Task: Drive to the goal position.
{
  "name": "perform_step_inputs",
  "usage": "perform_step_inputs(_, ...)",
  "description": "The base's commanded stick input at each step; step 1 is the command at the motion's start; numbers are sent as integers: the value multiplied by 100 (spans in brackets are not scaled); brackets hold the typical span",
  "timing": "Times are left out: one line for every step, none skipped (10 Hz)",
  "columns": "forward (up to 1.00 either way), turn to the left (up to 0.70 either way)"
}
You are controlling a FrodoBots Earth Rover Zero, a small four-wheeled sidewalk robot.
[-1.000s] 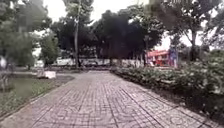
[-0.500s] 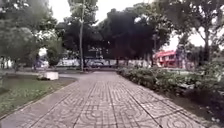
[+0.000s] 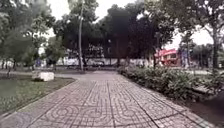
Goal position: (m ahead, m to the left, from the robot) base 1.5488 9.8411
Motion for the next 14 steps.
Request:
perform_step_inputs(100, 0)
perform_step_inputs(100, 0)
perform_step_inputs(100, 0)
perform_step_inputs(100, 0)
perform_step_inputs(100, 0)
perform_step_inputs(100, 0)
perform_step_inputs(100, 3)
perform_step_inputs(100, 21)
perform_step_inputs(100, 4)
perform_step_inputs(100, 0)
perform_step_inputs(100, 0)
perform_step_inputs(100, 0)
perform_step_inputs(100, 0)
perform_step_inputs(100, 0)
